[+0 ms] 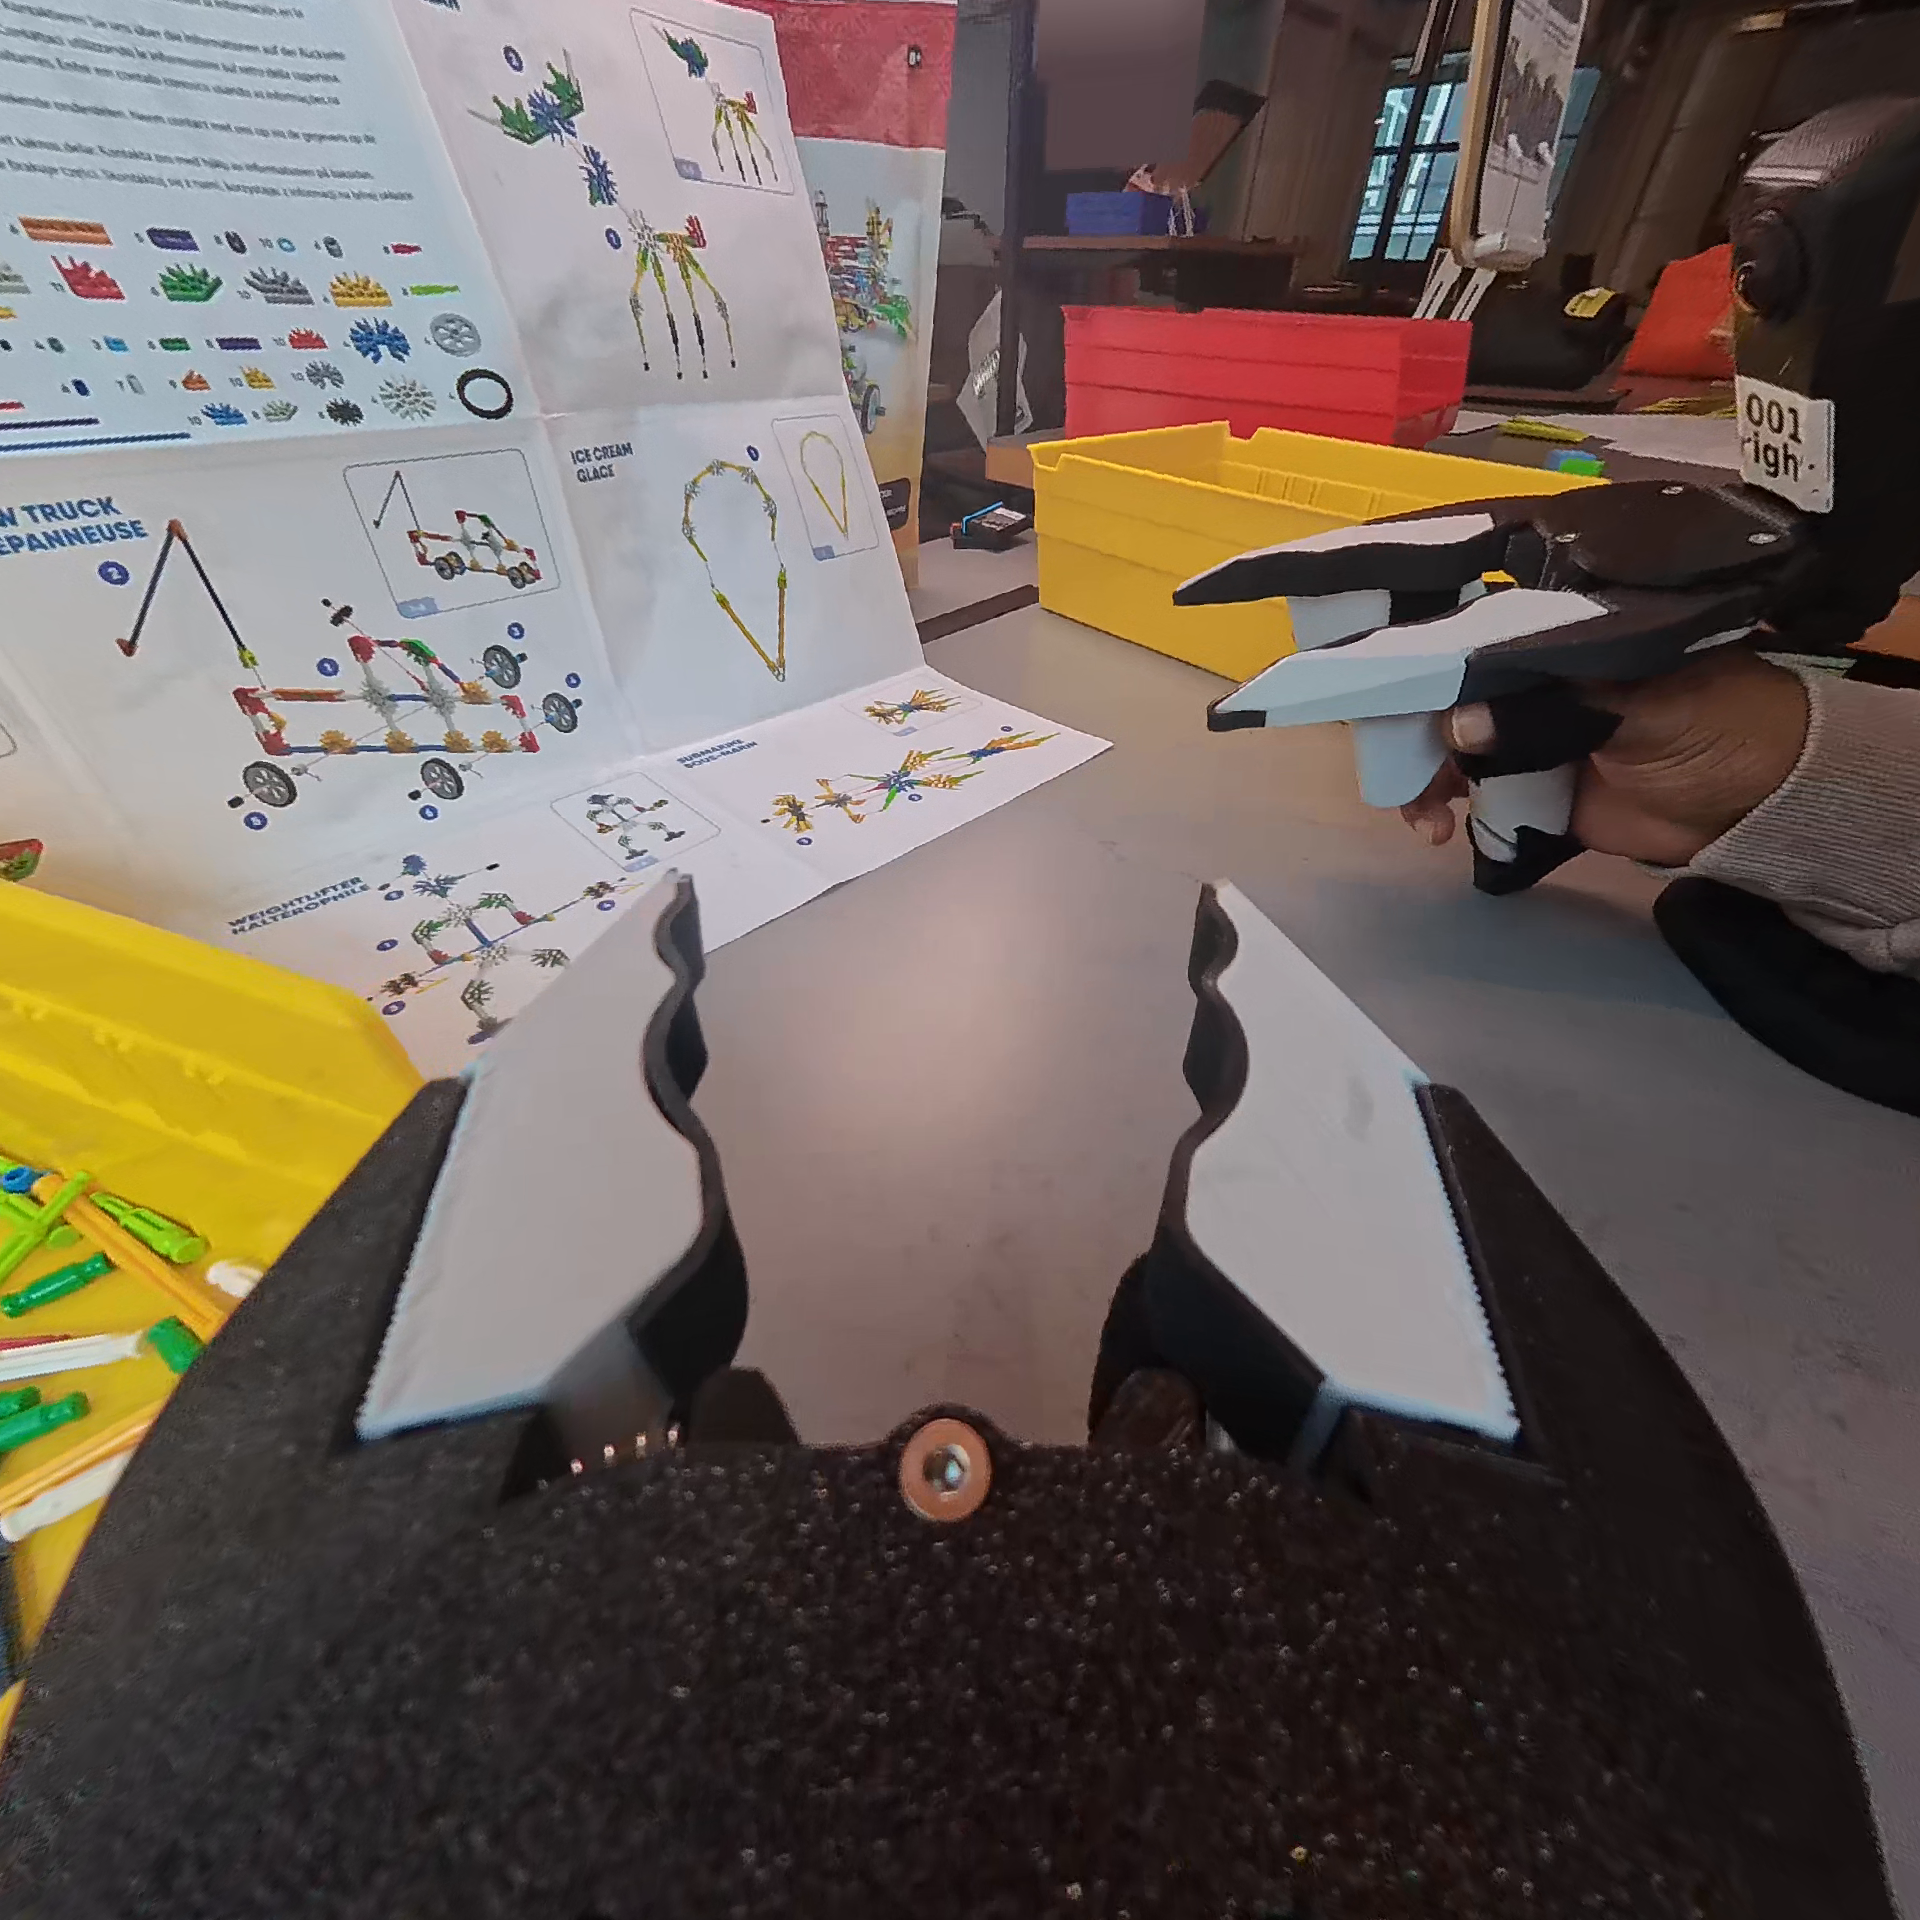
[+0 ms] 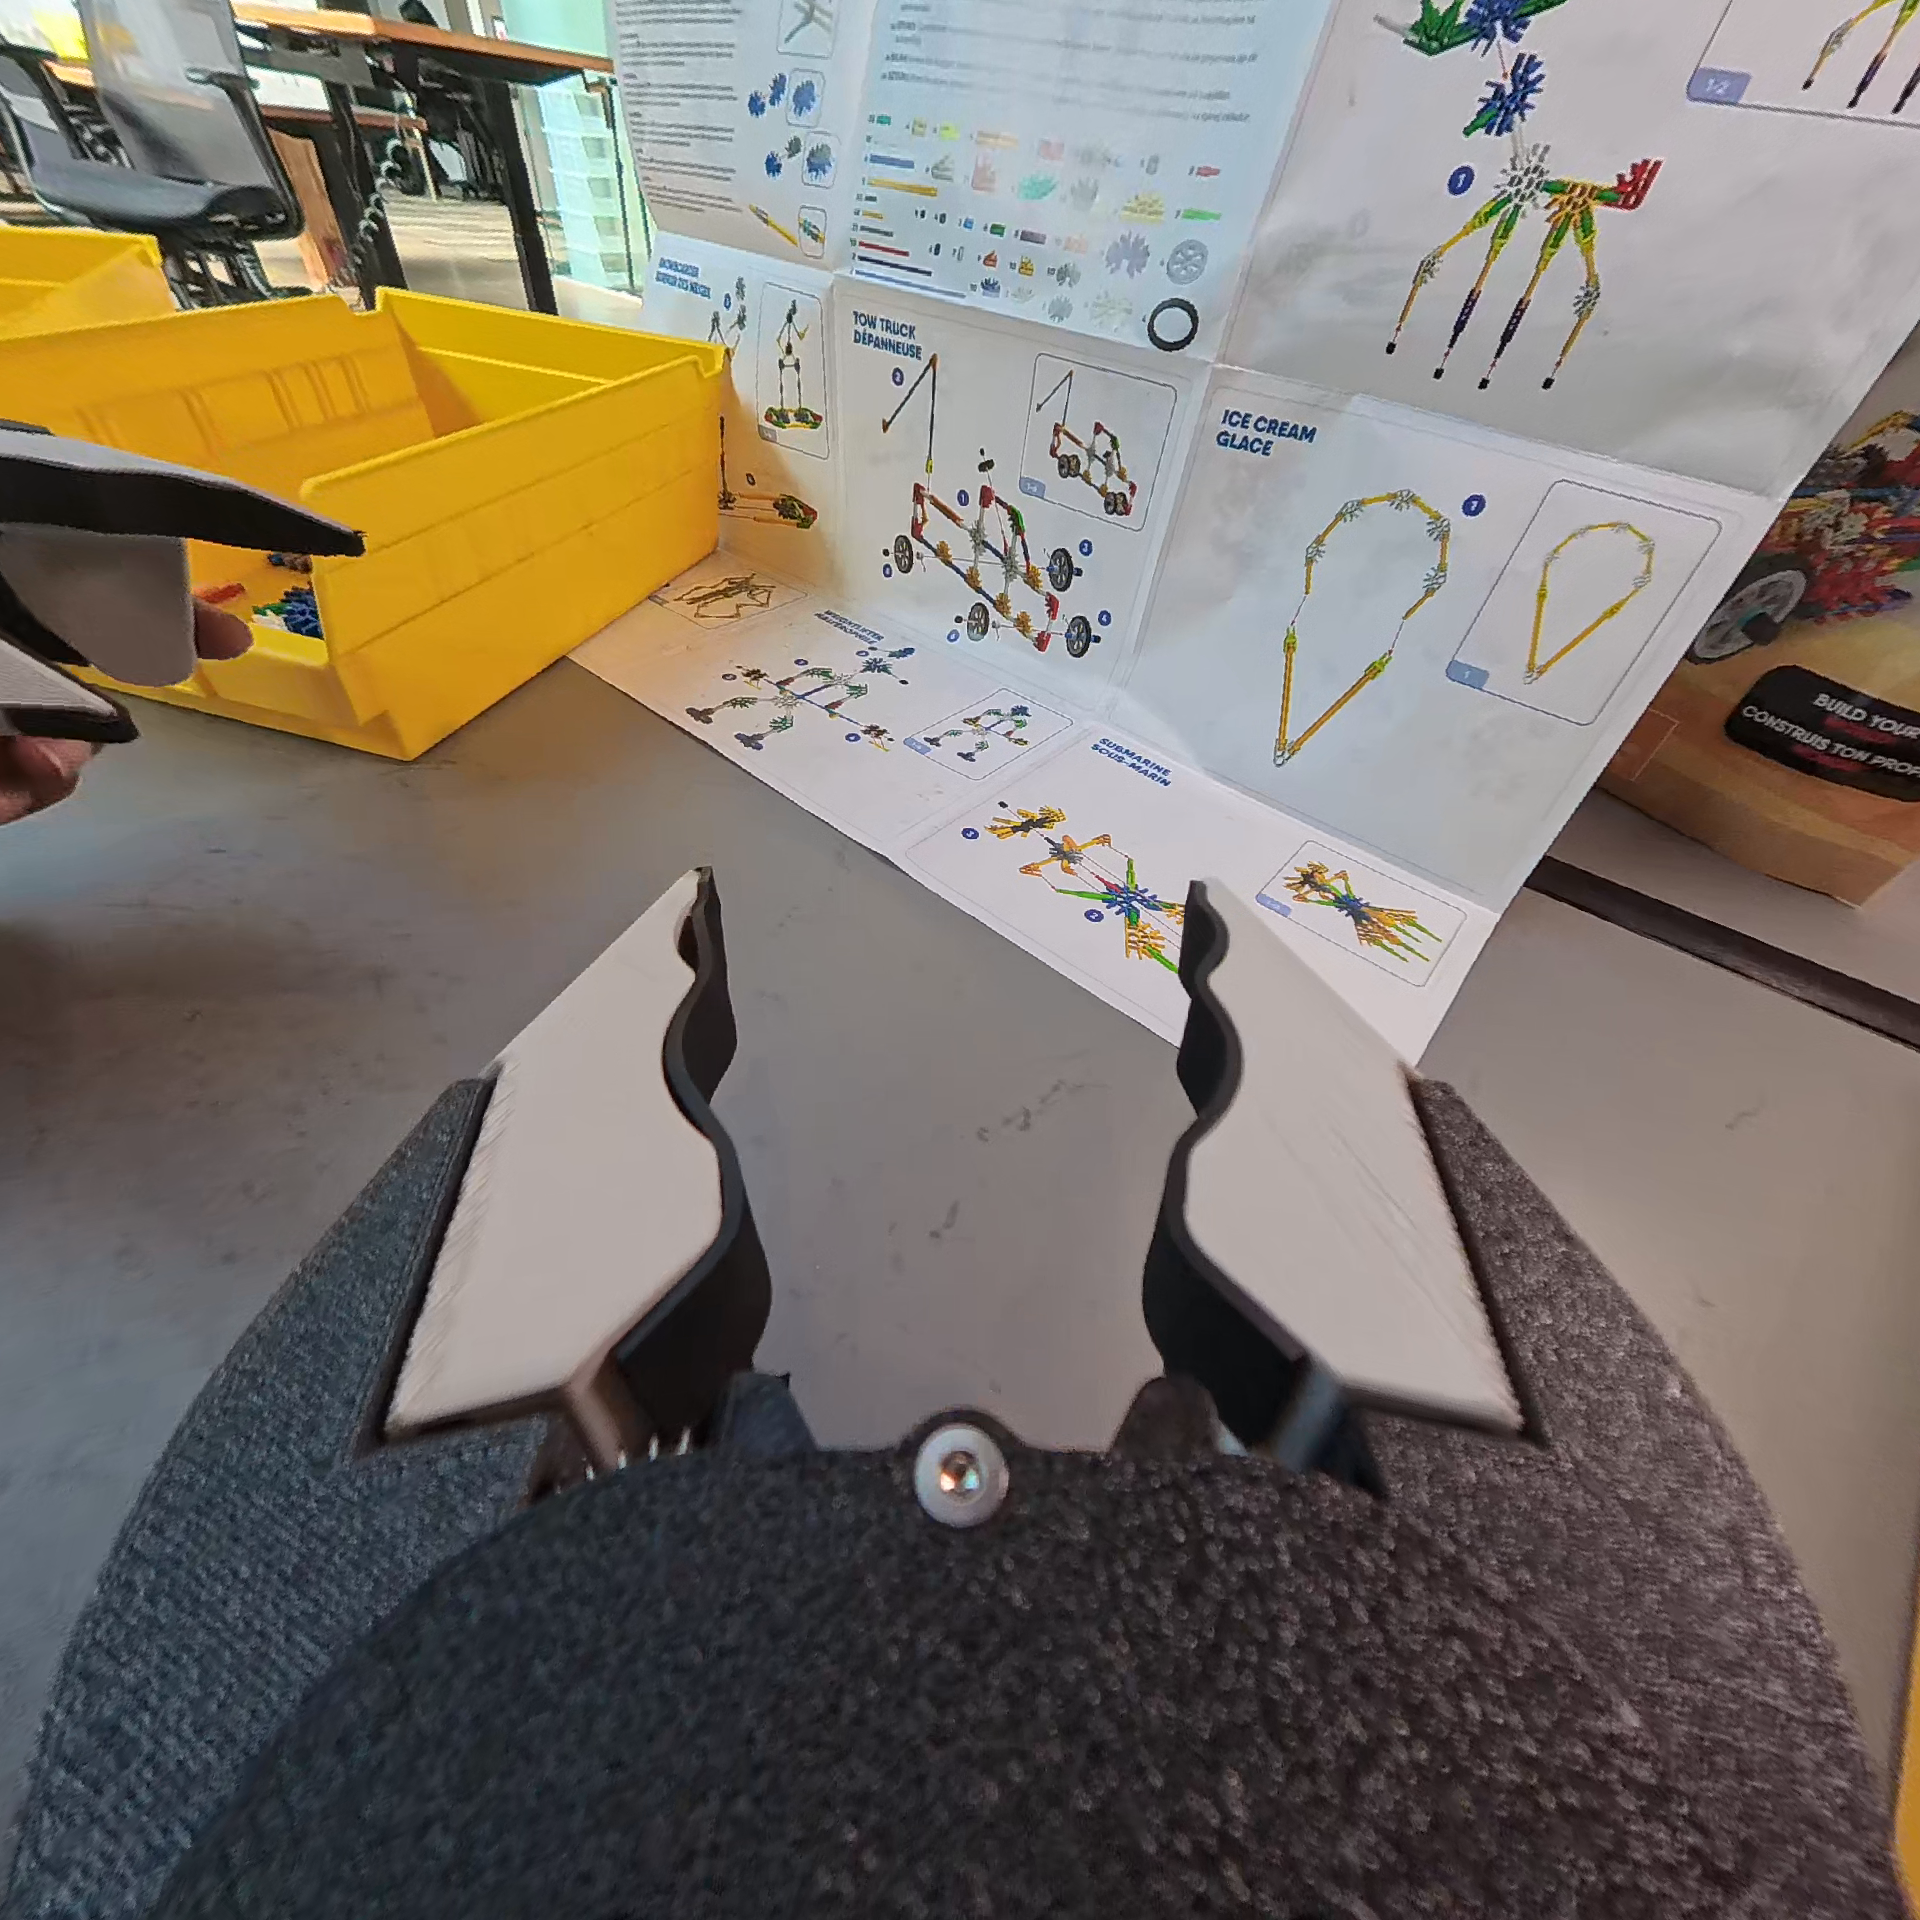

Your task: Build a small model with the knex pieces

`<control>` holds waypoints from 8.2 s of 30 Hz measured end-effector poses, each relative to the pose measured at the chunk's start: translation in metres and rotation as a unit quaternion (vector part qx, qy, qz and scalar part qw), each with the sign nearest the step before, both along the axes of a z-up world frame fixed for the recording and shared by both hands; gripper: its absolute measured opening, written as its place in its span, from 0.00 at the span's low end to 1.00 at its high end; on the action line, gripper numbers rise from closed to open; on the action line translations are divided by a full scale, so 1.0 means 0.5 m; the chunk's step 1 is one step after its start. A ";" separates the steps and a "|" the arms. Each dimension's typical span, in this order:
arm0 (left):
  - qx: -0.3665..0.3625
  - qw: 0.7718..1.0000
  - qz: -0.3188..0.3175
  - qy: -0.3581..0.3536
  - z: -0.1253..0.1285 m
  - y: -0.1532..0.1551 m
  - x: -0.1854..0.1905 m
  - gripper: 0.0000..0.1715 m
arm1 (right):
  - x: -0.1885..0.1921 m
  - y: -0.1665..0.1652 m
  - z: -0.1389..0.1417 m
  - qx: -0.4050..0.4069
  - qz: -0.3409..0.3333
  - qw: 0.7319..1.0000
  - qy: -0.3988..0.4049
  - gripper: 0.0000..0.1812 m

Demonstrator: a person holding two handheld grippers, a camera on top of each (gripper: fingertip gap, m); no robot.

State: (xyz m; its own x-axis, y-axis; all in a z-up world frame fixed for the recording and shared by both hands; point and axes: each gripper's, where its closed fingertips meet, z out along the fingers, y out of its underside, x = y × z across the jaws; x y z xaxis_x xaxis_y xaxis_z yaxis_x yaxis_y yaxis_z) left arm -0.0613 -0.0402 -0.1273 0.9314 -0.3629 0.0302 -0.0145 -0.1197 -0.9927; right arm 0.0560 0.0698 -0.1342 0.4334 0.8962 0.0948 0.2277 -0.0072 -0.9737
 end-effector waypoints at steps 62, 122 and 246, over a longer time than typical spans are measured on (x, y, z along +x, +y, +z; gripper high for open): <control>-0.094 0.992 0.071 -0.035 -0.059 0.011 -0.076 0.45 | 0.013 0.007 -0.015 -0.052 -0.007 0.999 -0.004 0.46; -0.034 0.987 0.154 0.023 0.011 -0.007 -0.145 0.46 | 0.004 -0.002 -0.021 -0.020 -0.010 0.999 -0.028 0.46; -0.095 0.993 0.067 0.015 -0.061 0.006 -0.066 0.36 | -0.025 0.239 -0.184 -0.069 -0.037 0.943 -0.322 0.11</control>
